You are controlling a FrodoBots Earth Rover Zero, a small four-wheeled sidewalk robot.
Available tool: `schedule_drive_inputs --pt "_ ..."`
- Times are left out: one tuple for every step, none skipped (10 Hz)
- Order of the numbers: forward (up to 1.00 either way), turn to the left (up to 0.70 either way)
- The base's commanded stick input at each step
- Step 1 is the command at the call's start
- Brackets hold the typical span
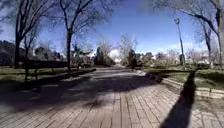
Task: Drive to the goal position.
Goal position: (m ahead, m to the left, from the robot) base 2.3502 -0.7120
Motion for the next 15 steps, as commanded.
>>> schedule_drive_inputs --pt "1.0 0.0" --pt "1.0 0.0" --pt "1.0 0.0" --pt "1.0 0.0" --pt "1.0 0.0" --pt "1.0 0.0" --pt "1.0 0.0" --pt "1.0 0.0" --pt "1.0 0.0" --pt "1.0 0.0" --pt "1.0 0.0" --pt "1.0 0.0" --pt "1.0 0.0" --pt "1.0 0.0" --pt "1.0 0.0"
